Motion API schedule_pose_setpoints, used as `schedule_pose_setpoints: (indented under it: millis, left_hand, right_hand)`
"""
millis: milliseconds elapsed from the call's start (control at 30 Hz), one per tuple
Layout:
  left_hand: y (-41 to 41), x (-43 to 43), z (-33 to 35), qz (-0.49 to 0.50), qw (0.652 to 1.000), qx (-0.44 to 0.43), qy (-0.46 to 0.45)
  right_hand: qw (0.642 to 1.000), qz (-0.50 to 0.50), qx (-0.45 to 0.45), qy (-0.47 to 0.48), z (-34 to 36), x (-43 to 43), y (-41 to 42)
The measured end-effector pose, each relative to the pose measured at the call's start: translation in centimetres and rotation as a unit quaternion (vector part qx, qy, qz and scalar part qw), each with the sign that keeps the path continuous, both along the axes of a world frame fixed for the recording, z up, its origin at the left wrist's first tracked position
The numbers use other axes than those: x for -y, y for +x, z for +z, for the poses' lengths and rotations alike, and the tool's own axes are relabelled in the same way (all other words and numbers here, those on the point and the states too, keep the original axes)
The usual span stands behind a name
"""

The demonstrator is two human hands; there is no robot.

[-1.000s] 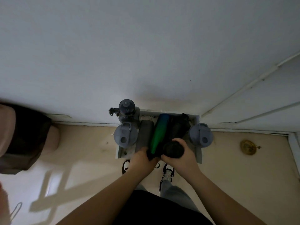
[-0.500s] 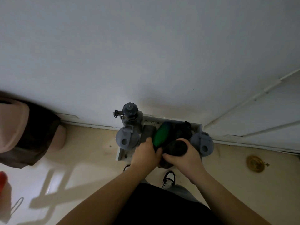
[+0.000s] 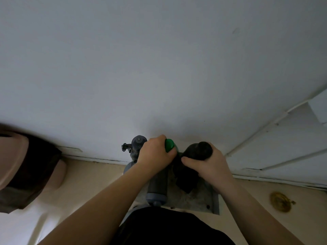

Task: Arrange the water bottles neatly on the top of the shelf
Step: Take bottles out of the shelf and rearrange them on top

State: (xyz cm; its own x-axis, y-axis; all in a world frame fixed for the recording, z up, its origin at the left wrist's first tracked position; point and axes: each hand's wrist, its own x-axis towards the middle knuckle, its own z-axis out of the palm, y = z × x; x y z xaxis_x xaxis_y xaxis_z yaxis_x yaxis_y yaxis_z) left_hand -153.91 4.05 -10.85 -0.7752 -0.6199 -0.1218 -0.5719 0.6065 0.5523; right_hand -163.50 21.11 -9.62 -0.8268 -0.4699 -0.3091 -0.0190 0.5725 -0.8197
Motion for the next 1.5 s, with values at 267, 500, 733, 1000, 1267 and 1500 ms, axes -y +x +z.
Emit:
schedule_pose_setpoints:
  millis: [267,500,733,1000,1267,1500]
  left_hand:
    - [0.9,0.9,0.4,-0.022,0.998,0.044,-0.025]
    - [3.2,0.4,0.6,0.042,0.997,0.055,0.020]
    - [3.5,0.4,0.7,0.043,0.999,0.010,-0.009]
    - [5.4,-2.0,-1.7,-0.049,0.995,0.078,-0.029]
    - [6.5,-2.8,-2.5,-0.042,0.992,0.106,-0.059]
    - [6.5,-2.1,-2.0,-0.027,0.997,0.075,-0.019]
  right_hand:
    - [1.000,-0.003,-0.012,-0.014,-0.4,1.8,-1.0]
    - [0.999,-0.014,-0.002,-0.047,-2.0,2.2,-1.0]
    - [0.996,-0.028,0.000,-0.081,-2.1,2.5,-1.0]
    - [0.991,-0.057,0.016,-0.117,-2.2,2.0,-0.3]
    - [0.991,-0.051,0.010,-0.123,-2.6,1.8,0.3]
    - [0.995,-0.001,-0.009,-0.103,-2.6,3.1,0.0]
